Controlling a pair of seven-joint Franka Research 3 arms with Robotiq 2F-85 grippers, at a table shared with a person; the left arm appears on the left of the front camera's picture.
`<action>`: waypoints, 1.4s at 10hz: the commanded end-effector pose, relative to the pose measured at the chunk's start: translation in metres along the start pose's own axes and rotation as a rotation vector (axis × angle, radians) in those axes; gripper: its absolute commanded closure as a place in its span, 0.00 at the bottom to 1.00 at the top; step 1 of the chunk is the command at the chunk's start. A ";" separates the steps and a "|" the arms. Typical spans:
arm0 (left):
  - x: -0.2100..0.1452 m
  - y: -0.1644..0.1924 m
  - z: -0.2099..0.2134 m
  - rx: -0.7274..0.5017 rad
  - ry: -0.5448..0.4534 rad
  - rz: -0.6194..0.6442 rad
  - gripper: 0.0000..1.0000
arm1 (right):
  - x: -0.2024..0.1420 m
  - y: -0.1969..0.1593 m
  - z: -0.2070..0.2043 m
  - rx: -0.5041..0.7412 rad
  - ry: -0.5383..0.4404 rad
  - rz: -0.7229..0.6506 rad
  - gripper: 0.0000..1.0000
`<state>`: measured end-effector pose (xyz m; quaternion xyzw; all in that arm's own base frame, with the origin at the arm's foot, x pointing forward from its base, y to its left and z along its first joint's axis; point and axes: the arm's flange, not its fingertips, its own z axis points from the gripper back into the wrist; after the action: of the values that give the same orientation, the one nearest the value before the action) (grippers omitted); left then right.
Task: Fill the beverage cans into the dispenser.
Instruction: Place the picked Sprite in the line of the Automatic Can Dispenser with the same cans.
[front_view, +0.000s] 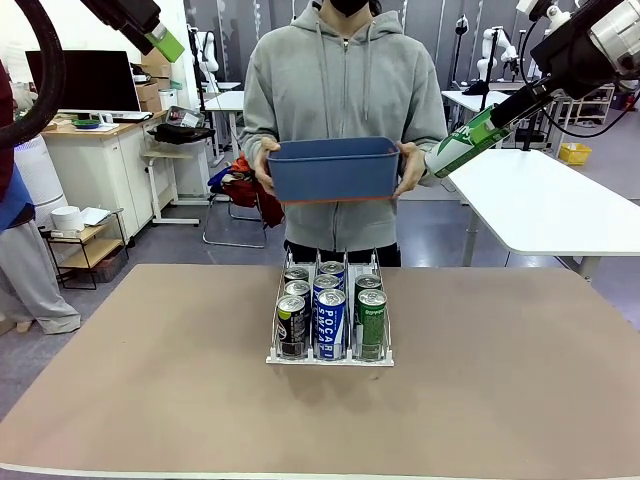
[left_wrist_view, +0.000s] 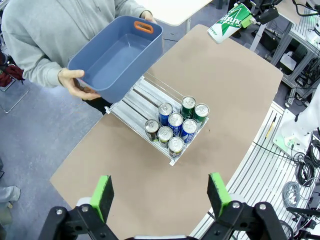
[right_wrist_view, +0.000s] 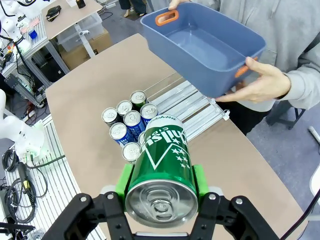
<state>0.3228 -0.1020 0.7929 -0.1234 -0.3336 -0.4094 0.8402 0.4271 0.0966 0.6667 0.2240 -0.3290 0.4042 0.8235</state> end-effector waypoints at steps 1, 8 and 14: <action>0.000 0.001 -0.001 0.012 -0.004 0.007 0.00 | 0.001 0.001 0.001 0.000 -0.004 0.003 1.00; 0.000 0.001 -0.001 0.012 -0.004 0.007 0.00 | -0.055 0.100 0.043 -0.005 0.232 0.238 0.42; 0.000 0.001 -0.001 0.012 -0.004 0.007 0.00 | -0.118 0.144 -0.037 0.015 0.387 0.045 0.42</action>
<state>0.3233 -0.1022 0.7930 -0.1231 -0.3336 -0.4093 0.8403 0.2670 0.1358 0.5693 0.1376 -0.1744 0.4643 0.8574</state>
